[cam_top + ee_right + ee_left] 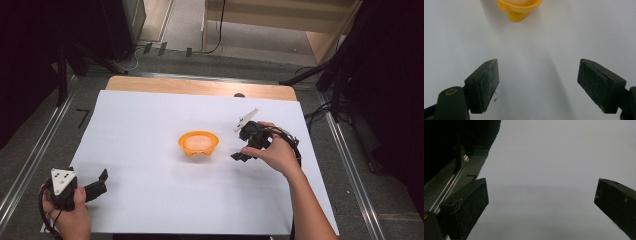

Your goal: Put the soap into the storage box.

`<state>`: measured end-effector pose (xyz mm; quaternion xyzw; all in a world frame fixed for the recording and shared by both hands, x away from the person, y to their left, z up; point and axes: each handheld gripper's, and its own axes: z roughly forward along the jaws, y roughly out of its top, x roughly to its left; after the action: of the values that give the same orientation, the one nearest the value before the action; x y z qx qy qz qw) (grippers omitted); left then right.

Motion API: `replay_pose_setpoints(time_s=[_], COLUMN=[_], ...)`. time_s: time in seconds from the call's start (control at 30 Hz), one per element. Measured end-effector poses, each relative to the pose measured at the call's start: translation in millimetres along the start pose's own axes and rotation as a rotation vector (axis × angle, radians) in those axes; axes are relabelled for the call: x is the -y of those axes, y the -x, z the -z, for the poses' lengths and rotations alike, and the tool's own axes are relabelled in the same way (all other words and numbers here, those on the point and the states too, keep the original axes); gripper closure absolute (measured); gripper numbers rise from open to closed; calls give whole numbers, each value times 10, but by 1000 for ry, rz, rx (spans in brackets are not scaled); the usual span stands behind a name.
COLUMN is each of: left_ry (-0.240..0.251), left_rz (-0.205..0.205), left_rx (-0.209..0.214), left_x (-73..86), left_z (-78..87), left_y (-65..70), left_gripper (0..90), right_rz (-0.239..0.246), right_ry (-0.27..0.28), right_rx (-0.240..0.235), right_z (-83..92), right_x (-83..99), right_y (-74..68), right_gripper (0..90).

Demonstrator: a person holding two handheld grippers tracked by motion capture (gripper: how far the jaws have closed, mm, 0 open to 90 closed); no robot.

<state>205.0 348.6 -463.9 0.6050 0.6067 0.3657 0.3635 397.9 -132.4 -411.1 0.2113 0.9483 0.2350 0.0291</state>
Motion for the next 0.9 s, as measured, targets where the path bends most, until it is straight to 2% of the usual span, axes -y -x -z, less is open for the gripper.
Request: replay_pose_setpoints(time_s=[0.13,0.33,0.67,0.8,0.9], left_ry=[0,0,-3,-3,-4], left_rz=[0,-2,-3,-4,-3], left_rx=[0,-1,-1,-2,-2], left_x=[0,0,-1,-1,-1], left_z=[0,0,-2,-2,-2], left_y=[0,1,3,3,4], left_gripper=[0,0,0,0,0], right_rz=[-14,-29,-67,-83,-101], right_ry=[20,9,55,56,84], right_rx=[0,15,23,27,24], right_z=[12,3,37,44,55], right_x=[75,194,398,488,560], right_y=[12,-3,-26,-36,-45], right_gripper=[185,184,186,177,174])
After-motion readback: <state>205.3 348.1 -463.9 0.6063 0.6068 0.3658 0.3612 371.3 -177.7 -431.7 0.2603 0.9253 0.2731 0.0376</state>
